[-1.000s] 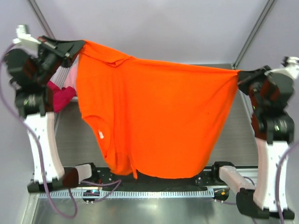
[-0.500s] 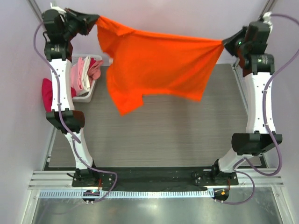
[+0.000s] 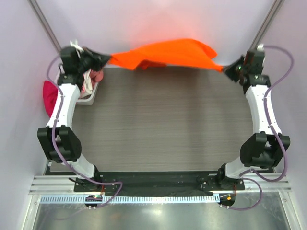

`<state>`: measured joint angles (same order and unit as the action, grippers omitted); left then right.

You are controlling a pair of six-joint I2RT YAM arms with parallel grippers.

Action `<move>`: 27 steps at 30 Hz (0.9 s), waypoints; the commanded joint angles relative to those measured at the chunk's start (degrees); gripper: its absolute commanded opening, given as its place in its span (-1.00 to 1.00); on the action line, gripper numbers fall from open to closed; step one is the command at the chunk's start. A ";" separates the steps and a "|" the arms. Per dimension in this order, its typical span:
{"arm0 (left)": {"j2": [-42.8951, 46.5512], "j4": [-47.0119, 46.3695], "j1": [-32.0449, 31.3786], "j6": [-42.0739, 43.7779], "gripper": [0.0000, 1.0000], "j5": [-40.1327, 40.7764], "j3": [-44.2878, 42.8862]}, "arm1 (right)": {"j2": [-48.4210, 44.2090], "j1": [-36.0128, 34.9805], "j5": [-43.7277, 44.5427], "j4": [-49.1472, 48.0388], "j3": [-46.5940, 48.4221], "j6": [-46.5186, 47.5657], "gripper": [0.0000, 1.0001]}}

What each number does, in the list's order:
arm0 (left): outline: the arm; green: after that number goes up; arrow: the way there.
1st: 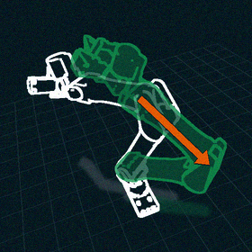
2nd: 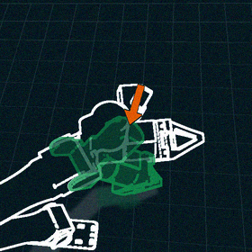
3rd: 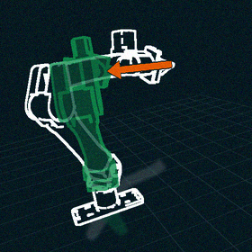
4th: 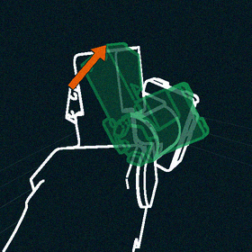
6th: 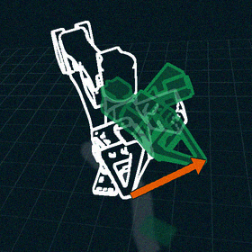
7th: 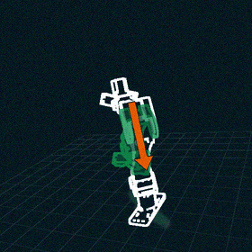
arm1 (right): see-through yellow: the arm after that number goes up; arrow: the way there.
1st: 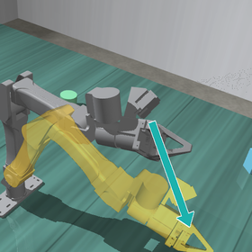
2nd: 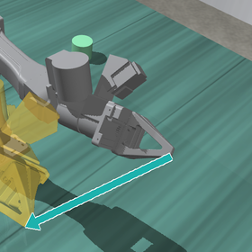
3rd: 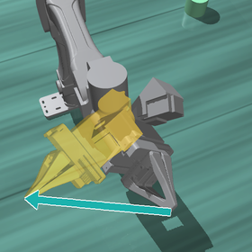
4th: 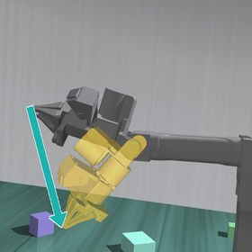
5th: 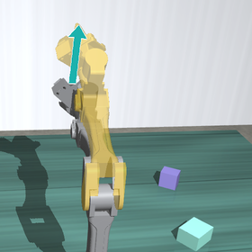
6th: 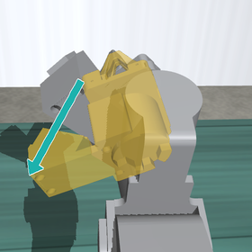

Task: Fold and stack the t-shirts
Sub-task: Flatten the tshirt out

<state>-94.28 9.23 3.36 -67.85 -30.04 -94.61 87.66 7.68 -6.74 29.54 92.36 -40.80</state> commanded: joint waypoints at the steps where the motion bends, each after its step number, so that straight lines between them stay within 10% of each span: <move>1: 5.76 -2.91 -2.47 6.31 -1.00 1.38 14.06 | -6.17 2.94 -2.22 -5.45 -12.69 -1.83 -0.98; 11: 31.07 -5.11 -2.83 10.55 -1.00 4.38 55.28 | -22.78 6.56 -0.56 -9.06 -46.01 1.07 -0.98; 27: 65.80 12.82 -2.83 7.39 -1.00 6.75 73.60 | -52.14 6.64 6.48 2.97 -65.64 -3.59 -0.98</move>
<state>-30.50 19.81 0.19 -60.03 -24.47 -20.43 37.78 14.15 -2.76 30.17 26.35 -43.51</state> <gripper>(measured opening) 0.003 0.029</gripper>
